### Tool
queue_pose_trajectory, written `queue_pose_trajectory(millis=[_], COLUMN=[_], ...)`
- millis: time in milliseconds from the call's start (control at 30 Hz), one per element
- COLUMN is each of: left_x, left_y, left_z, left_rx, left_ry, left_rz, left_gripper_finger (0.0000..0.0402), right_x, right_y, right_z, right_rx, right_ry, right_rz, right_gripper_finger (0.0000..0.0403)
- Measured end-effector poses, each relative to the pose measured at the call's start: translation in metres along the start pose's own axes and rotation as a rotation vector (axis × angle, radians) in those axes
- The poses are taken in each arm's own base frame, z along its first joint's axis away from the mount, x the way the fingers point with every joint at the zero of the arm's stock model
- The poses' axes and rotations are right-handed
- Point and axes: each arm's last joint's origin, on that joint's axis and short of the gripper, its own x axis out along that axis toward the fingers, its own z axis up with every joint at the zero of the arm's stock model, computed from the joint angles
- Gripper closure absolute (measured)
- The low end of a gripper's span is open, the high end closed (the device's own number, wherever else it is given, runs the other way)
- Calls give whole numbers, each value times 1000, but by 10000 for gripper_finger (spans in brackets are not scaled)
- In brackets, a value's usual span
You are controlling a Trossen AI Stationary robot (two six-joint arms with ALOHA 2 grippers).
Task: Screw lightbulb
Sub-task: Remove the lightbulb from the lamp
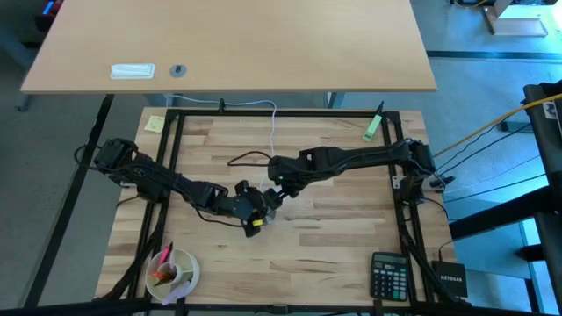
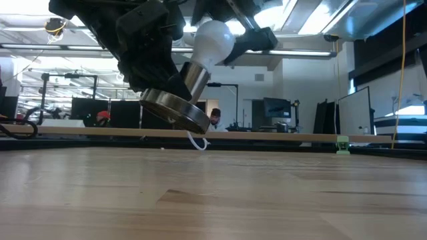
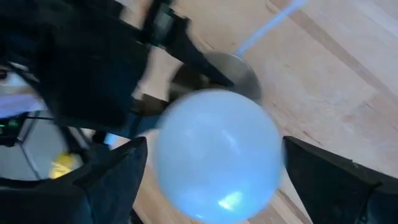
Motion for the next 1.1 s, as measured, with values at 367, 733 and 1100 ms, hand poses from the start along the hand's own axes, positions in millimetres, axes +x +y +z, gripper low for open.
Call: queue_pose_trajectory(millis=[367, 733, 1100], left_x=[0, -2, -2], left_y=[0, -4, -5], left_z=[0, -1, -2], left_rx=[7, 115, 187], left_ry=[4, 23, 40], left_rz=[0, -66, -95], left_gripper_finger=[239, 239, 239], right_x=[0, 0, 2], right_y=[2, 5, 5], right_z=[0, -2, -3], right_rx=[-98, -1151, -2198], right_ry=[2, 9, -53], right_rz=[21, 102, 141], right_gripper_finger=[131, 150, 151])
